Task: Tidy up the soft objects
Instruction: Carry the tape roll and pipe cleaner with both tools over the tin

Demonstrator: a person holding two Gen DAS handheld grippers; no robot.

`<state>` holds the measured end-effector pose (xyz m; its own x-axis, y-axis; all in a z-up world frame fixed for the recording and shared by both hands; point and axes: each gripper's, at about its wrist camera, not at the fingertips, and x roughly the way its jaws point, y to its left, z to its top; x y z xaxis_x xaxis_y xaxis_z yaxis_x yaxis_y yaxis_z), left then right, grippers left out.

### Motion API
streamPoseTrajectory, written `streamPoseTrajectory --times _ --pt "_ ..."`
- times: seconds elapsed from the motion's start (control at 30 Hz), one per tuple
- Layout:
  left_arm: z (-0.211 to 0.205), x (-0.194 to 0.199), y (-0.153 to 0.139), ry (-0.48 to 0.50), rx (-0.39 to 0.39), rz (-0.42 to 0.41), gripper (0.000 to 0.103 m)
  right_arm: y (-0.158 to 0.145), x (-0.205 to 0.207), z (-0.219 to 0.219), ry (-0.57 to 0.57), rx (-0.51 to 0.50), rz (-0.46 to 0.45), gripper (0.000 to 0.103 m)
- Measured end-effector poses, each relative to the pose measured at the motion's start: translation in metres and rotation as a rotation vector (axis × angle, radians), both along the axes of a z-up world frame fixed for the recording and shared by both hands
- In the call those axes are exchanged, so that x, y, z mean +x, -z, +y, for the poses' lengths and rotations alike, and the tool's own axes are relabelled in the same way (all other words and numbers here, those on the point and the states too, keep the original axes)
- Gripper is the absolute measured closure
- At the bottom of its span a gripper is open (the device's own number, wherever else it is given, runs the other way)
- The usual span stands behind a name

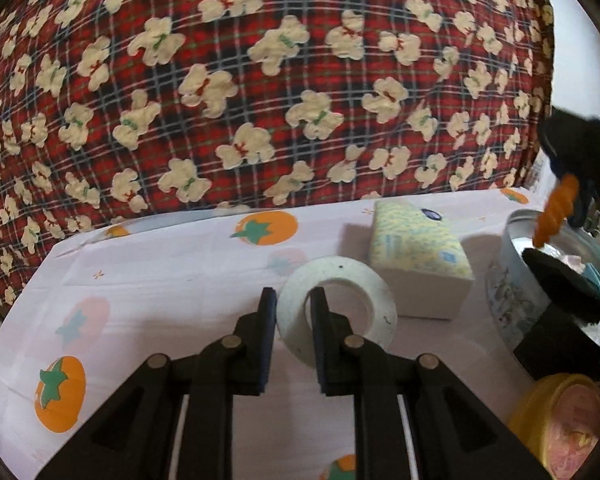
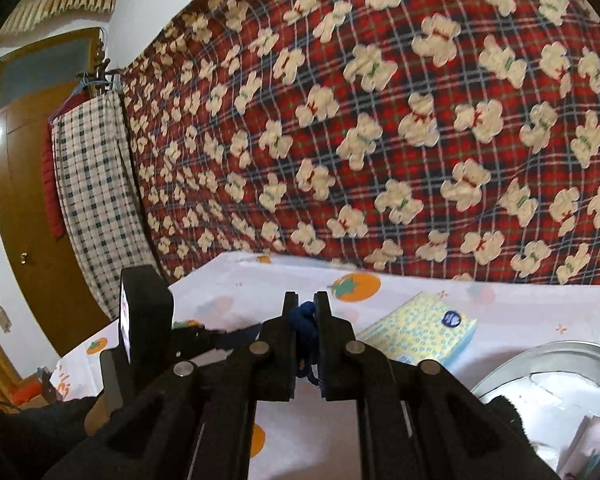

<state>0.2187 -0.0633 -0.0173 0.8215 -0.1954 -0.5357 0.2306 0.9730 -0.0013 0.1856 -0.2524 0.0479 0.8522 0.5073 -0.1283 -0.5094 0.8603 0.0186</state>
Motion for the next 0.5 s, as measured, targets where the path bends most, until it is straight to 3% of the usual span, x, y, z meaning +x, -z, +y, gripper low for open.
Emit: streamPoseTrajectory --times 0.27,0.5 --pt "-0.015 -0.012 -0.012 0.033 -0.007 -0.011 0.088 -0.003 -0.011 -0.027 0.074 0.059 -0.031 0.094" --pt "-0.04 -0.017 -0.031 0.097 -0.065 0.047 0.088 -0.003 -0.026 -0.07 0.166 0.122 -0.025 0.094"
